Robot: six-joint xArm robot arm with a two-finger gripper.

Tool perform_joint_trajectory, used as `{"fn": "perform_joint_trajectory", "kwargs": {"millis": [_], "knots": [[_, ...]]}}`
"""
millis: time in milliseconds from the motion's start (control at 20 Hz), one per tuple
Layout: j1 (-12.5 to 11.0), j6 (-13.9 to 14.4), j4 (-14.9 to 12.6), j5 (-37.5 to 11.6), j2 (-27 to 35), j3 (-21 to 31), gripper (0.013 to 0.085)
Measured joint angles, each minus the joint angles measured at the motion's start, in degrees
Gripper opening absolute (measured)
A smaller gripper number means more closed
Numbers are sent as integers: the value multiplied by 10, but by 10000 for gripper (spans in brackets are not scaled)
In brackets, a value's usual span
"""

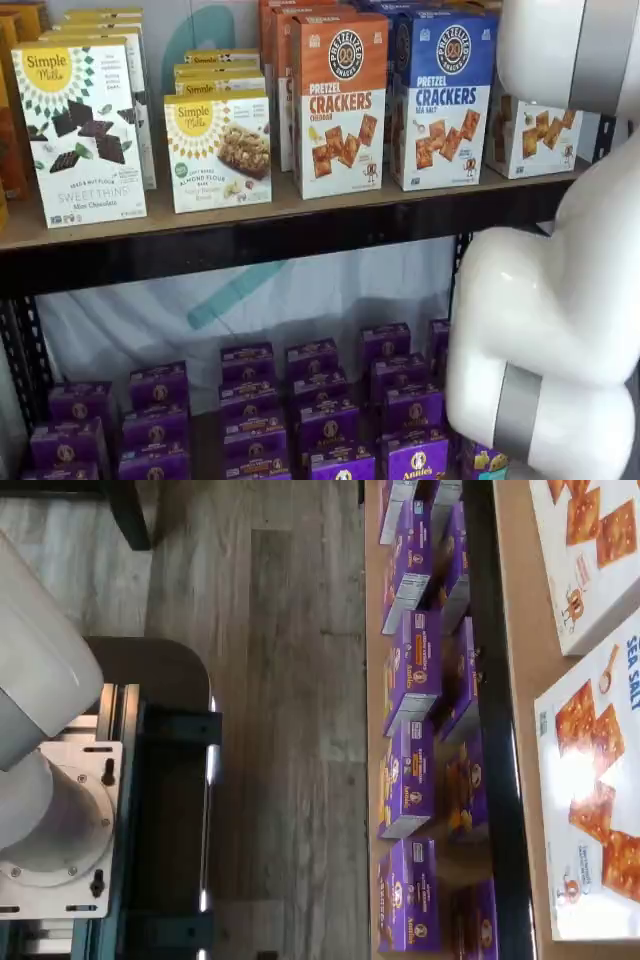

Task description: Retrieve the yellow and white box located on the top shelf, the sixth one from the left

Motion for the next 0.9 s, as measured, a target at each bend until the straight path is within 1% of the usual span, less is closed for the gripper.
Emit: {"fn": "perform_joint_trajectory", "kwargs": {"millis": [50, 100, 150, 250, 350, 400, 450, 500, 550, 600, 650, 750, 900], "knots": [[6, 0, -10, 3, 1, -3, 850], [20, 2, -29, 6, 2, -5, 850], [26, 5, -36, 6, 0, -3, 850], [32, 8, -40, 0, -7, 6, 850], [33, 12, -35, -6, -12, 13, 850], [29, 13, -25, -10, -15, 17, 850], [20, 14, -6, -17, -20, 24, 850], [4, 17, 27, -34, -29, 38, 850], [-8, 18, 54, -51, -39, 51, 850], [-19, 18, 80, -72, -50, 67, 850], [-27, 18, 100, -92, -59, 79, 850], [-38, 14, 124, -126, -72, 97, 850], [-49, 6, 146, -162, -81, 110, 850]]}}
